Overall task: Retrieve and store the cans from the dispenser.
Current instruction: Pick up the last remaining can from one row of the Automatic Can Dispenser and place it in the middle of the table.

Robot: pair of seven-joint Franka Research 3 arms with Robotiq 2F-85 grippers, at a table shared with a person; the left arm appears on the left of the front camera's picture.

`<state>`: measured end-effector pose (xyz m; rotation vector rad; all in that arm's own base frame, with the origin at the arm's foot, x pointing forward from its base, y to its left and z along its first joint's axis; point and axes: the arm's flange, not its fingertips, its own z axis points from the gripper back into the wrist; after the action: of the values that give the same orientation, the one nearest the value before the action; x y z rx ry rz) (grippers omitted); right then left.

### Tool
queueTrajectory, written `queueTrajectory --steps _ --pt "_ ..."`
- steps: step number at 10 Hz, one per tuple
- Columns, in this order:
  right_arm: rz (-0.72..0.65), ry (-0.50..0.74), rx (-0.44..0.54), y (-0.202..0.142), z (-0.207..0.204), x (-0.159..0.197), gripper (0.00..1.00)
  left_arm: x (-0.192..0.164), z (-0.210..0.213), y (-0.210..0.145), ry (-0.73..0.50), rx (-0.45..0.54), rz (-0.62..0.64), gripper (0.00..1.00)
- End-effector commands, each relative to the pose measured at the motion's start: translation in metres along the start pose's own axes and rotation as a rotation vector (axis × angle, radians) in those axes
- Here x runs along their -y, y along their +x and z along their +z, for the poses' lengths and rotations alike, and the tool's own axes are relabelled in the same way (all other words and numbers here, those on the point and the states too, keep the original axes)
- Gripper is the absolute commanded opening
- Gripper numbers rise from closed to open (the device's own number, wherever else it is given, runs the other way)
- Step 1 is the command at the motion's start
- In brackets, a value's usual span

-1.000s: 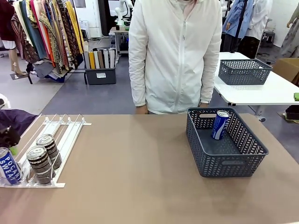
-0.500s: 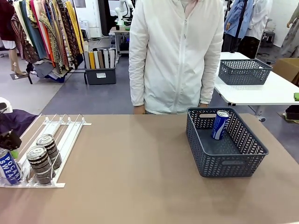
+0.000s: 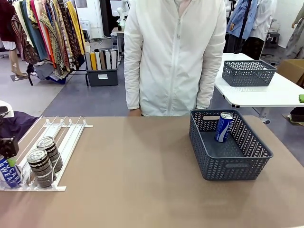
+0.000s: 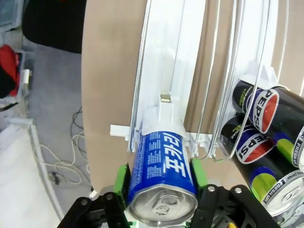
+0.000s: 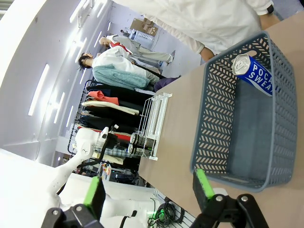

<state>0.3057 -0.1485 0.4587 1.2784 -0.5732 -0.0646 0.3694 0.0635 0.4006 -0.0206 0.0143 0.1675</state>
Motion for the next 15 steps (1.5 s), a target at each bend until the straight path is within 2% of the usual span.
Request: queueTrajectory --steps 1,3,5,7,9,11,12,13,14,15 --pt "0.005 0.023 0.019 0.004 -0.002 -0.004 1.00 -0.001 -0.016 -0.025 -0.003 0.012 -0.003 0.00" --pt "0.005 0.023 0.019 0.004 -0.002 -0.004 1.00 0.002 -0.017 -0.025 -0.012 0.013 -0.016 0.00" --pt "0.005 0.023 0.019 0.004 -0.002 -0.004 1.00 0.009 -0.003 -0.030 -0.020 0.056 -0.048 0.00" --pt "0.005 0.023 0.019 0.004 -0.002 -0.004 1.00 0.019 0.044 -0.041 -0.015 0.133 -0.112 0.00" --pt "0.005 0.023 0.019 0.004 -0.002 -0.004 1.00 0.014 0.111 -0.056 -0.044 0.194 -0.160 0.00" --pt "0.005 0.023 0.019 0.004 -0.002 -0.004 1.00 -0.010 0.184 -0.084 -0.101 0.347 -0.233 0.00" --pt "0.005 0.023 0.019 0.004 -0.002 -0.004 1.00 -0.020 0.206 -0.098 -0.119 0.445 -0.230 0.00" --pt "0.005 0.023 0.019 0.004 -0.002 -0.004 1.00 -0.032 0.217 -0.108 -0.170 0.499 -0.239 0.00" --pt "0.005 0.023 0.019 0.004 -0.002 -0.004 1.00 -0.044 0.217 -0.112 -0.244 0.512 -0.209 0.00" --pt "0.005 0.023 0.019 0.004 -0.002 -0.004 1.00 -0.024 0.220 -0.110 -0.093 0.446 -0.209 0.00"
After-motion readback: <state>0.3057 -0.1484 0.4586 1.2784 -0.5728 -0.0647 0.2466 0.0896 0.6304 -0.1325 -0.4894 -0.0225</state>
